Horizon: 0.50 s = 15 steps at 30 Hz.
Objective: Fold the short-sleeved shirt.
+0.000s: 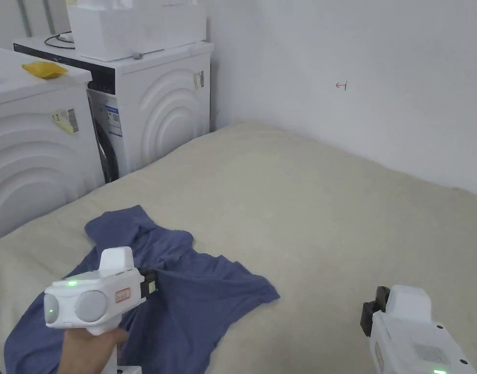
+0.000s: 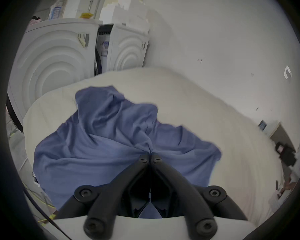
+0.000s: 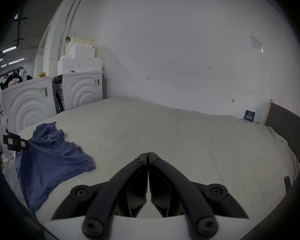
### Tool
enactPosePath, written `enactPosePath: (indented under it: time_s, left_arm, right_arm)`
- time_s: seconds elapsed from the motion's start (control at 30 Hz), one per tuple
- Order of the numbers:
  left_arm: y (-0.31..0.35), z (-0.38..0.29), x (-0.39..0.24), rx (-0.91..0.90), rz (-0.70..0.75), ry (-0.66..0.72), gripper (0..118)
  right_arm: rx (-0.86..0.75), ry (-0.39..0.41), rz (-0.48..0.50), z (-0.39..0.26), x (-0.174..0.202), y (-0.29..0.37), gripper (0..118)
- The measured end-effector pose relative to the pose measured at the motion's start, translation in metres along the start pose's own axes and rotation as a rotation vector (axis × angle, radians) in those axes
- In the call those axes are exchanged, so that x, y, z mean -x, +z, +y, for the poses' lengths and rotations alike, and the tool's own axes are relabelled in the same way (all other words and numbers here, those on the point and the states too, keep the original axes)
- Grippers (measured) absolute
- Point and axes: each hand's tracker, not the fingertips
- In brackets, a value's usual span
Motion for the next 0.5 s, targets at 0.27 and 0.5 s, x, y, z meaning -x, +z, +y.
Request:
enactPosePath:
  time_s: [0.27,0.5]
  left_arm:
    - [0.038,0.023,-0.039,-0.103,-0.156,0.08,0]
    - [0.035,0.064,-0.153,-0.117,-0.344,-0.052,0]
  right_arm:
    - [-0.026,-0.025,-0.049,0.004,-0.029,0.018,1]
    - [-0.063,-0.067,-0.155,0.008,-0.088,0.047,1]
